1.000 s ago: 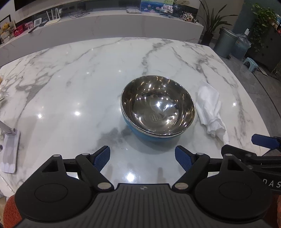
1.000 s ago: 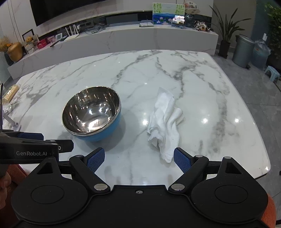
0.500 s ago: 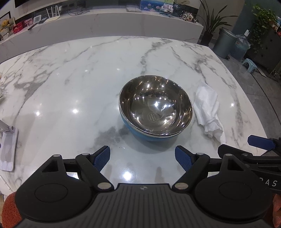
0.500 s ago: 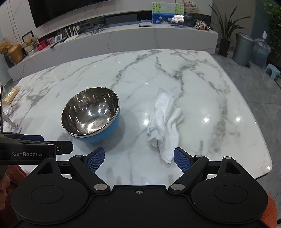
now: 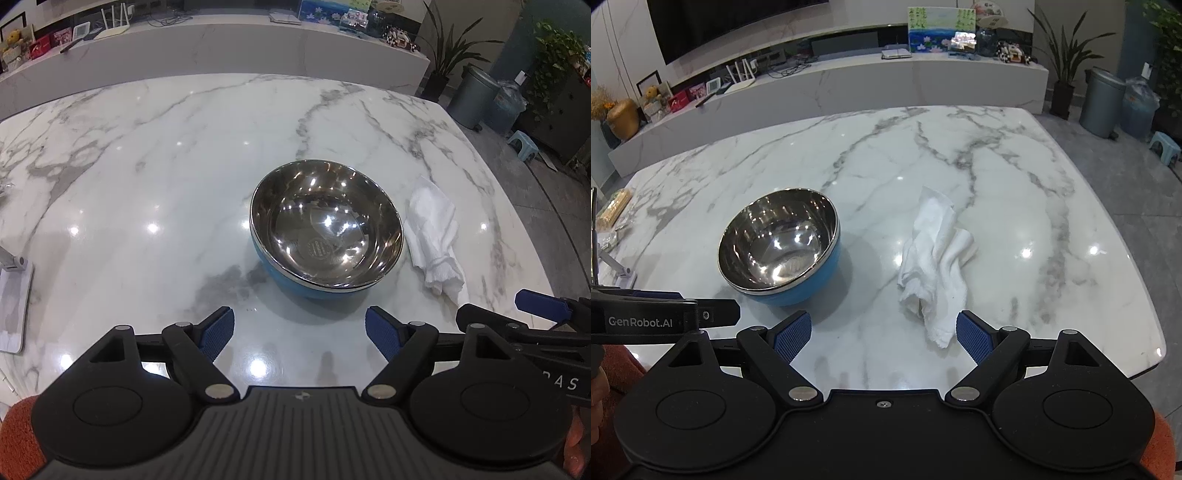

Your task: Clean bowl

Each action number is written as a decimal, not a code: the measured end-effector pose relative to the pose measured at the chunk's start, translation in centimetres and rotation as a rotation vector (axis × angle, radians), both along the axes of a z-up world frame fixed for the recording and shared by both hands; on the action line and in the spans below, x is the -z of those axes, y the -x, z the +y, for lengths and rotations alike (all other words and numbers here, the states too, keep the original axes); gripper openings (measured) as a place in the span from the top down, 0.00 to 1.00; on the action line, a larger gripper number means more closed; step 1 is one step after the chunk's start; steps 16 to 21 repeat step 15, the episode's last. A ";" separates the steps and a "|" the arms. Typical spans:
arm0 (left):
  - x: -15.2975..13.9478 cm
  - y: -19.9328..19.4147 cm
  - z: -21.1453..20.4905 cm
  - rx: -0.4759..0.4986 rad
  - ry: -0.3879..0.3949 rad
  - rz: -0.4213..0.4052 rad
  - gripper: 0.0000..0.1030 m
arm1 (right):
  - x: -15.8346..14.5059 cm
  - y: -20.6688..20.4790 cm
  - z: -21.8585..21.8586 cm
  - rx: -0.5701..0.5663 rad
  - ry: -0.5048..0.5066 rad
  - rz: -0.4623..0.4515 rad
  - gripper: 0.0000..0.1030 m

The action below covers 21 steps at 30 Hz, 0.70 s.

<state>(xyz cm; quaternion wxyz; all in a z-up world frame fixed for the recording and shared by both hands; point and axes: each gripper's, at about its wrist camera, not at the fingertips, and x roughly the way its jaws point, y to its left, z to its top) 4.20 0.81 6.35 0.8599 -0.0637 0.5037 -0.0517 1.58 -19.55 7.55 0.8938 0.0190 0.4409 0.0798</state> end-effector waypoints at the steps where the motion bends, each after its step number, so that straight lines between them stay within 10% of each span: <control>1: 0.0 0.0 -0.1 0.003 -0.006 -0.002 0.25 | 0.0 0.0 0.0 0.001 0.000 0.000 0.18; 21: 0.0 0.3 -0.7 0.015 -0.033 -0.013 0.24 | 0.3 -0.1 -0.1 0.011 -0.004 0.001 0.18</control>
